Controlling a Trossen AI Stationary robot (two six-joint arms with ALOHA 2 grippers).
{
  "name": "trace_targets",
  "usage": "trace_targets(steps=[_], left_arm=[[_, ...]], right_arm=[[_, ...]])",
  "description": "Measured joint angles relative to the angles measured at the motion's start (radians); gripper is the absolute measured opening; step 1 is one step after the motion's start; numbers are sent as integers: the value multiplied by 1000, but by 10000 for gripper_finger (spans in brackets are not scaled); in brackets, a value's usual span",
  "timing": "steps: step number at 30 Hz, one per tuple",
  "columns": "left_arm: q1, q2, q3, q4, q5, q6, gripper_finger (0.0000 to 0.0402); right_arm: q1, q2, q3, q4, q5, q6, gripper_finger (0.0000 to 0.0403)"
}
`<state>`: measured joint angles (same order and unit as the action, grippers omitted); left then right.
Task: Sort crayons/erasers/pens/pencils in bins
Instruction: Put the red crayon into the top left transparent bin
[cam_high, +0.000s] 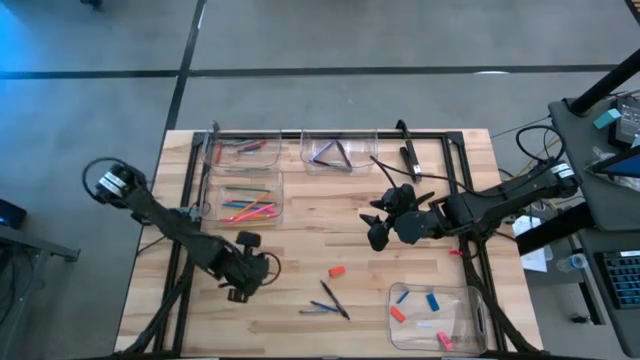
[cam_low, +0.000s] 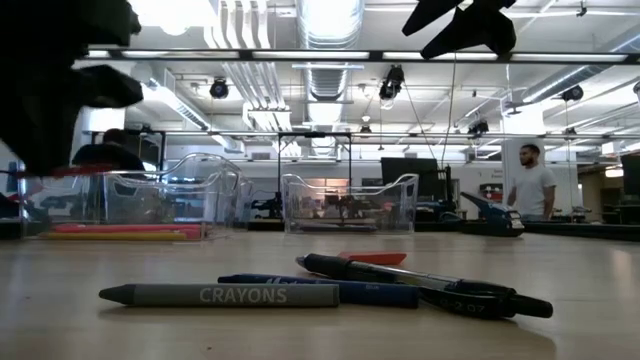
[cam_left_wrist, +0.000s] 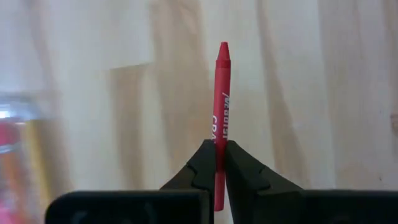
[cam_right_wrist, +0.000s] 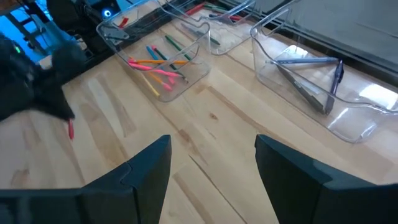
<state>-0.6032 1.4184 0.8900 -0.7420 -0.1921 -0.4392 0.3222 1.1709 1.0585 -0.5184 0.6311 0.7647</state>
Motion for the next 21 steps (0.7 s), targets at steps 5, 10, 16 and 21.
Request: trace_targets(steps=[5,10,16,21], left_arm=[[62,-127,40,-168,-91,38,1],[196,-270,88,-290,-166,155,1],[503,-394,89,-309,-184,393,0],[814,-397,86,-279,-186,593,0]], right_arm=[[0,0,-11,0,0,1,221],[-2,0,-23,8,0,25,221],[-2,0,-43,43,0,40,221],[-2,0,-48,62,0,55,221]])
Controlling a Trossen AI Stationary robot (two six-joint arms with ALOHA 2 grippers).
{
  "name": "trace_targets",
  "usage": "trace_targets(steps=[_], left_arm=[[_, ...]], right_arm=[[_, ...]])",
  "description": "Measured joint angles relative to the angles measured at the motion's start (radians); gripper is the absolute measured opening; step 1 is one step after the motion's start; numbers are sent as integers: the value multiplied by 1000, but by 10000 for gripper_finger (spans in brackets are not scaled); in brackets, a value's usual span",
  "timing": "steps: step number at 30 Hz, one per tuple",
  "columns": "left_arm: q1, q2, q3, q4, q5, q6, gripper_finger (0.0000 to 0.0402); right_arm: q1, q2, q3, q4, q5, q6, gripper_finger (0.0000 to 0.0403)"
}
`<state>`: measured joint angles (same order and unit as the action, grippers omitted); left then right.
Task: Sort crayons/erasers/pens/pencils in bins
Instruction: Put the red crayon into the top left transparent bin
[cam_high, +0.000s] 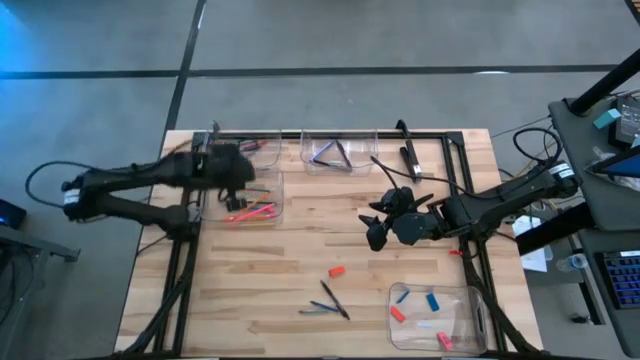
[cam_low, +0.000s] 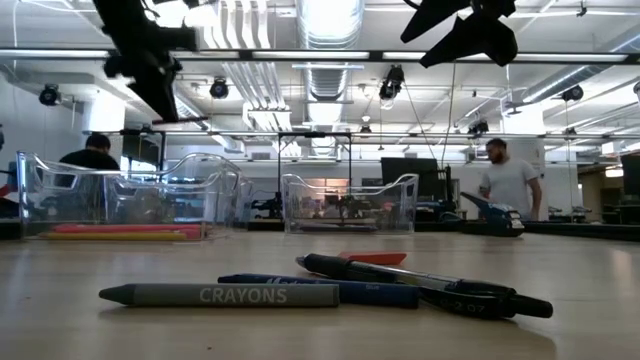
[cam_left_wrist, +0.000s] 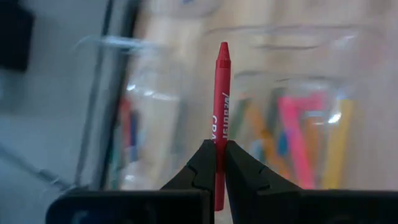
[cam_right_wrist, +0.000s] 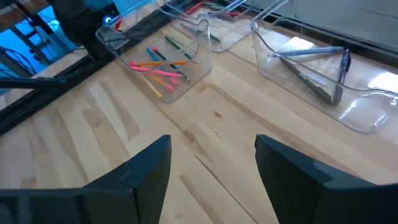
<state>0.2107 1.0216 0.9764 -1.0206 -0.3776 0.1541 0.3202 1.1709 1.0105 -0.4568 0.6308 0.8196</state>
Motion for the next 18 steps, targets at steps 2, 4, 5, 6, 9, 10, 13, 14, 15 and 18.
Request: trace_targets(steps=[2,4,5,6,9,10,13,14,15,18], left_arm=[[114,21,0,21,0,72,0],[218,55,-1,34,1,128,0],[264,75,-1,40,1,144,0],[304,94,-1,46,2,154,0],[402,159,-1,54,36,195,10],[428,180,1,53,56,213,18],[474,239,13,61,78,246,48],[484,258,18,61,78,251,60],[491,274,23,62,77,253,72],[499,316,50,75,5,246,107]], right_arm=[[0,0,-1,3,0,0,221],[0,0,-1,8,0,0,221],[0,0,-1,13,0,0,221],[0,0,-1,22,0,0,221],[0,0,-1,29,0,0,221],[0,0,-1,30,0,0,221],[0,0,-1,29,0,0,221],[0,0,-1,30,0,0,221],[0,0,-1,29,0,0,221],[0,0,-1,29,-1,6,221]])
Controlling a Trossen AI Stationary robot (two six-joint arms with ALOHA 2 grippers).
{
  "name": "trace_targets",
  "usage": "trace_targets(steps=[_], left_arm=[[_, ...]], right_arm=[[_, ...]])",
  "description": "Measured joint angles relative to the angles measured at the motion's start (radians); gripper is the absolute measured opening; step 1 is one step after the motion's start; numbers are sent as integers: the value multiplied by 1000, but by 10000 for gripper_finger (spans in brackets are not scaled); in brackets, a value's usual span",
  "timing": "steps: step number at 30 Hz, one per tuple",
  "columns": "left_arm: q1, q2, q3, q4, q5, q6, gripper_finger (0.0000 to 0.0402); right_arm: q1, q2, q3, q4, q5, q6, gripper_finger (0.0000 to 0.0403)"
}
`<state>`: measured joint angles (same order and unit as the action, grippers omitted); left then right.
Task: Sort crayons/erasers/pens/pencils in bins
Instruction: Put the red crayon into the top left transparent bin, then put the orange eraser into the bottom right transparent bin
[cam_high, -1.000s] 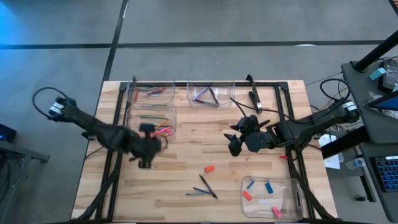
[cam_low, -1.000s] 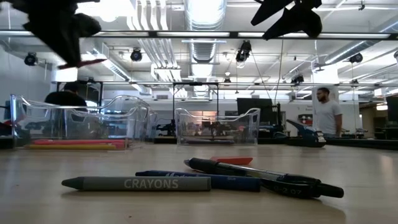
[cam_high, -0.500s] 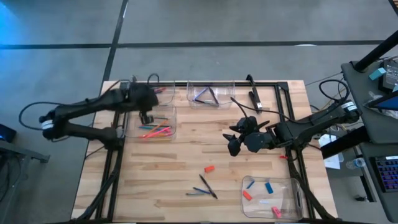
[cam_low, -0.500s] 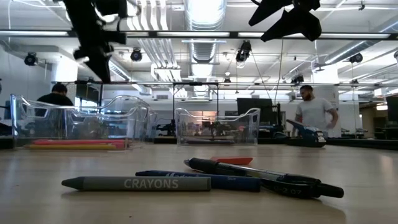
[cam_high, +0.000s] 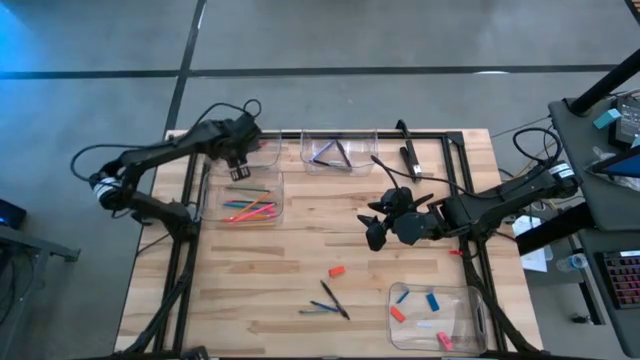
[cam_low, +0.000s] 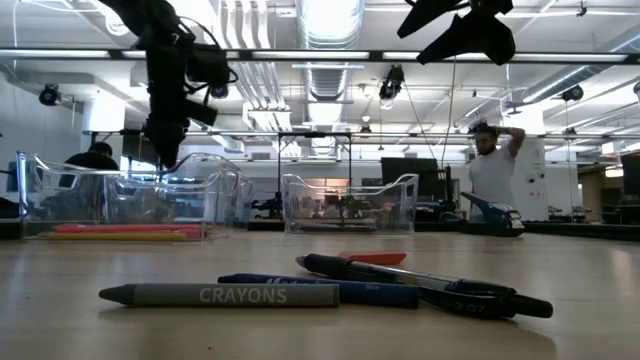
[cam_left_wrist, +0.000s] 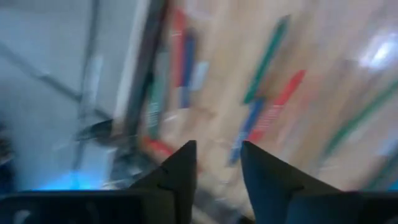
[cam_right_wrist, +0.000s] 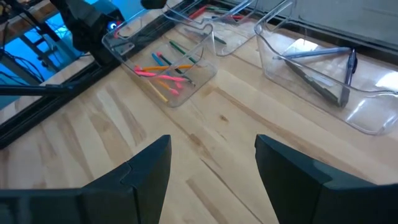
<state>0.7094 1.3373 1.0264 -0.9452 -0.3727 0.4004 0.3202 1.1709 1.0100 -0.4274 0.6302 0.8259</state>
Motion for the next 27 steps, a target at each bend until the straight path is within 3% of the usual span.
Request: trace_targets(steps=[3,6,10,14,17,24,27], left_arm=[[-3,18,44,-16,-106,0,133],[-10,-5,108,-16,-76,-11,147],[-20,-92,205,20,136,-115,149],[-30,-214,230,147,417,-366,149],[-63,-311,164,316,541,-568,149],[-264,-458,-78,801,552,-785,150],[-342,-484,-131,908,545,-812,150]], right_arm=[[0,0,0,0,-1,4,221],[0,0,0,0,-1,4,221],[0,0,0,0,-1,4,221],[0,0,0,1,-1,5,221],[0,10,0,28,0,2,221],[2,91,0,220,-115,-85,221],[5,142,0,277,-192,-101,221]])
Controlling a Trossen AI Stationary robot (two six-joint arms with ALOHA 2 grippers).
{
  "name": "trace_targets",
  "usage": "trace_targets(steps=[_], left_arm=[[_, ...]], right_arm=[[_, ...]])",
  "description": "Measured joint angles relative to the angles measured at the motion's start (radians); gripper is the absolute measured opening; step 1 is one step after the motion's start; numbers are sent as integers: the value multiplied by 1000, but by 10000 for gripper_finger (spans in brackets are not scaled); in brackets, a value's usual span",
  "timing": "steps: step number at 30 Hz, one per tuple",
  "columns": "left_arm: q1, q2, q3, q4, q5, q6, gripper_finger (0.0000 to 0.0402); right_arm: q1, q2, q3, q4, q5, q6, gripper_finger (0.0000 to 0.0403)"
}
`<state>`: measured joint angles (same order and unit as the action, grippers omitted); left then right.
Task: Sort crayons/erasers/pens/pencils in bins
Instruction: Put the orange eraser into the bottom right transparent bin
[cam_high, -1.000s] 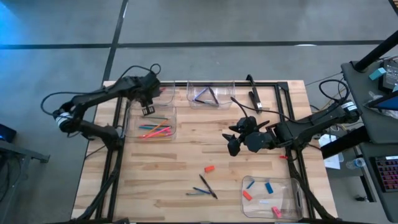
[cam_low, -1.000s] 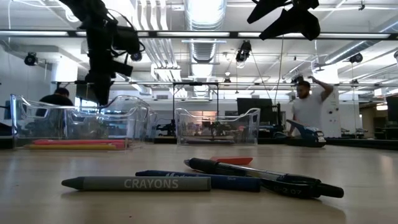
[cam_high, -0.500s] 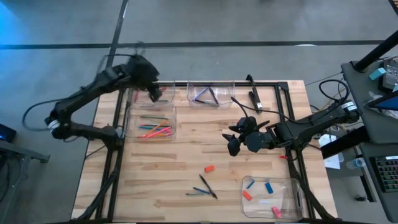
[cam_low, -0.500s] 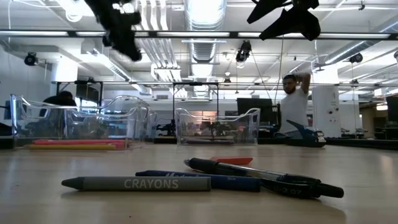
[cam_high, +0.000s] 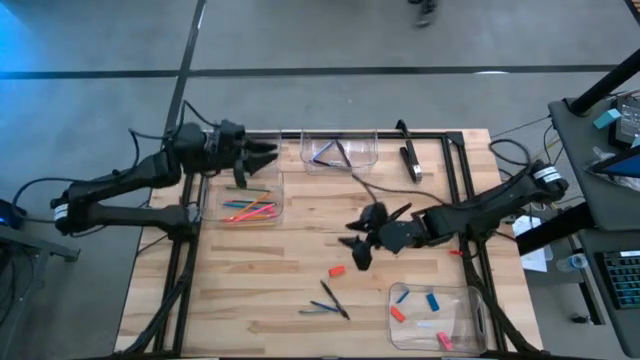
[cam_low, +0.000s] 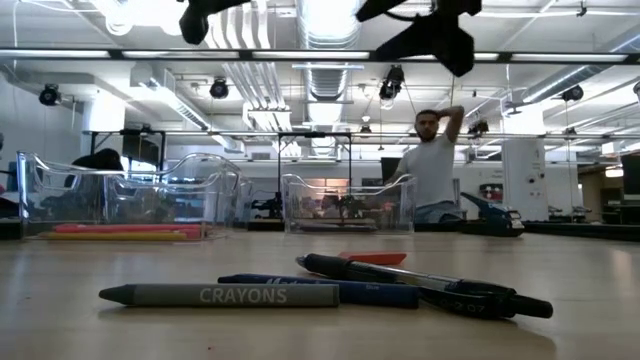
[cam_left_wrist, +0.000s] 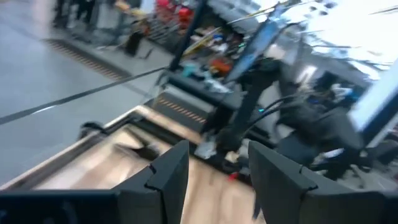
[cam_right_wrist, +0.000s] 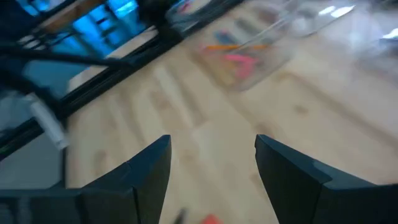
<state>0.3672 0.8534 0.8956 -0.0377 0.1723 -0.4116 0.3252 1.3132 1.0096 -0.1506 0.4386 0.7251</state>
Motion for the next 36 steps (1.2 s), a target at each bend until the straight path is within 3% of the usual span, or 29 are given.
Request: trace_targets(steps=[9,17,24,31,36], left_arm=[[-107,5,-11,12,-74,-1,150],[-126,30,-6,14,-75,-19,150],[-153,41,-7,17,-74,-27,150],[-179,46,-8,13,-74,-29,150],[-212,47,-8,14,-74,-55,150]], right_arm=[[20,173,0,151,-181,36,221],[56,318,0,251,-215,70,221],[70,413,0,229,-231,119,221],[69,438,0,162,-226,-114,221],[67,438,0,88,-135,-201,221]])
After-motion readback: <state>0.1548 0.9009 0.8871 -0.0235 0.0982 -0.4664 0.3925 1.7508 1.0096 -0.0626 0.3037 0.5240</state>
